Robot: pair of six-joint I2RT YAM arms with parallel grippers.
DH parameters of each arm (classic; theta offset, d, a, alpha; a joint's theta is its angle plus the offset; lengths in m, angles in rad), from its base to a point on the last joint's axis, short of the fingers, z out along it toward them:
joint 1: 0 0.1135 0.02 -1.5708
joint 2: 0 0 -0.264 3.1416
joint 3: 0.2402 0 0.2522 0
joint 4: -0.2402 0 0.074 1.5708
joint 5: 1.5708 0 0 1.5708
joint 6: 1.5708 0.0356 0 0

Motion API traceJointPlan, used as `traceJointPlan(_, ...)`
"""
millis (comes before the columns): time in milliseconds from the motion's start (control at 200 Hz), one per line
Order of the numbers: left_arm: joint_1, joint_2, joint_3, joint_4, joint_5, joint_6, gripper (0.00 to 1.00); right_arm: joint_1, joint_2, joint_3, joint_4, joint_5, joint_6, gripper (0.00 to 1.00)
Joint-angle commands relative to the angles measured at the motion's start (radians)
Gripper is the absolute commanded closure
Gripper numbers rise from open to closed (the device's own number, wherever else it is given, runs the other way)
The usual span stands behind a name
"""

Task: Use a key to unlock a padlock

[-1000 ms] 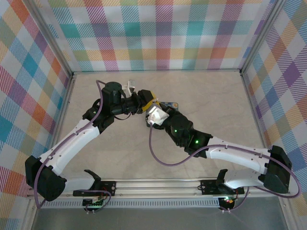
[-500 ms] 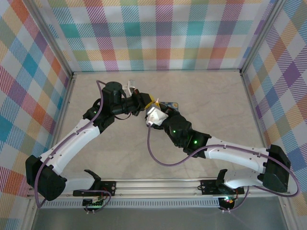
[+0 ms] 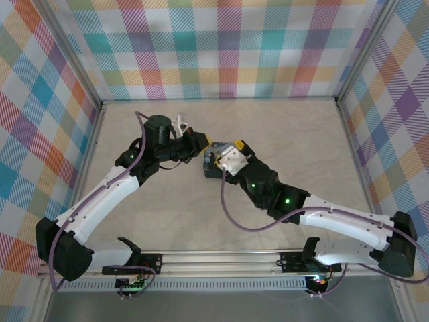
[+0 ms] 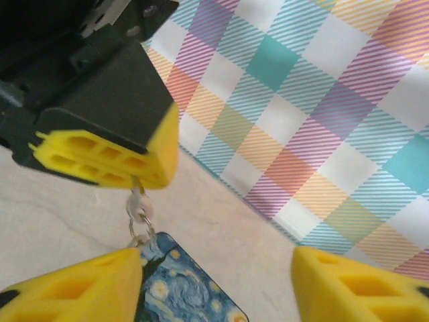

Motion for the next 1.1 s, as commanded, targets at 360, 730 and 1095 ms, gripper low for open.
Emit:
traceJointPlan(360, 0.009, -0.039, -0.008, -0.072, -0.071, 0.24, 1.0, -0.315, -0.136, -0.018, -0.234, -0.619, 0.79, 0.0)
traceJointPlan(730, 0.003, -0.07, -0.055, 0.038, -0.025, 0.247, 1.0, -0.548, -0.103, -0.185, 0.189, -1.129, 1.243, 0.01)
traceJointPlan(1095, -0.06, -0.063, -0.073, 0.14, 0.013, 0.251, 1.0, -0.539, 0.053, -0.261, 0.608, -1.267, 1.477, 0.39)
